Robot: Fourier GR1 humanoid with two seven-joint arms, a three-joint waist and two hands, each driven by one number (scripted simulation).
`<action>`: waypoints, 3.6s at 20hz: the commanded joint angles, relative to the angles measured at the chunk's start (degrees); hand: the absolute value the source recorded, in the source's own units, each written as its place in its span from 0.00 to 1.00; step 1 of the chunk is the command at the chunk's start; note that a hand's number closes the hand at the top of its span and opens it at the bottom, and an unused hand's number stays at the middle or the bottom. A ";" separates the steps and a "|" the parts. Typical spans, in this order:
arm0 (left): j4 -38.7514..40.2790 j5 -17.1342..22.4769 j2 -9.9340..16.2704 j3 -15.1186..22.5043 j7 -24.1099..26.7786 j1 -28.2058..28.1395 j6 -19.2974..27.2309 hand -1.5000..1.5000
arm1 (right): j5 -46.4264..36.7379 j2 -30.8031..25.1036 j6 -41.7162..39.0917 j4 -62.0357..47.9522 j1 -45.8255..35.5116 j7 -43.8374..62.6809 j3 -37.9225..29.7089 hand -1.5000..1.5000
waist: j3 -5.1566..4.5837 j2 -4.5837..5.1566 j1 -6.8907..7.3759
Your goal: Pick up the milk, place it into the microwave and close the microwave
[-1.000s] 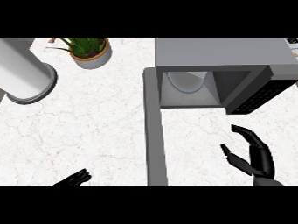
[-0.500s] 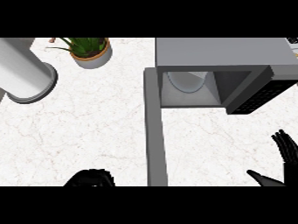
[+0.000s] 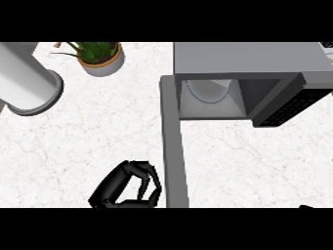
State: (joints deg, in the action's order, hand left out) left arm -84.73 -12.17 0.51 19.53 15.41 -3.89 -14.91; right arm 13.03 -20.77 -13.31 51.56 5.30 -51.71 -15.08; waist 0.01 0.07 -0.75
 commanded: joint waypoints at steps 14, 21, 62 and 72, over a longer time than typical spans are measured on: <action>23.56 8.96 -0.49 29.69 -0.26 19.74 12.29 1.00 | 2.50 -4.06 -9.17 2.17 1.42 -4.61 0.48 0.00 | -0.15 0.24 -2.17; 22.30 21.37 -0.44 38.14 0.02 25.59 23.92 1.00 | 4.01 -4.00 -9.30 8.56 -0.88 0.43 3.47 0.00 | -0.27 0.49 -4.27; 38.93 46.04 -0.40 31.04 -2.10 66.09 45.61 1.00 | 13.58 -11.54 -16.96 23.16 -13.33 14.50 9.88 0.00 | 0.23 4.98 -21.02; 38.48 48.82 -0.35 31.78 -1.89 66.61 48.45 1.00 | 16.35 -13.51 -22.33 25.76 -16.01 18.86 13.37 0.00 | 0.29 5.11 -22.40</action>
State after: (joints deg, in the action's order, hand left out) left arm -47.67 36.19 3.27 52.24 13.54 56.64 34.35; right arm 28.69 -33.52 -31.38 76.93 -9.96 -32.05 -2.83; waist 0.21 4.95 -21.91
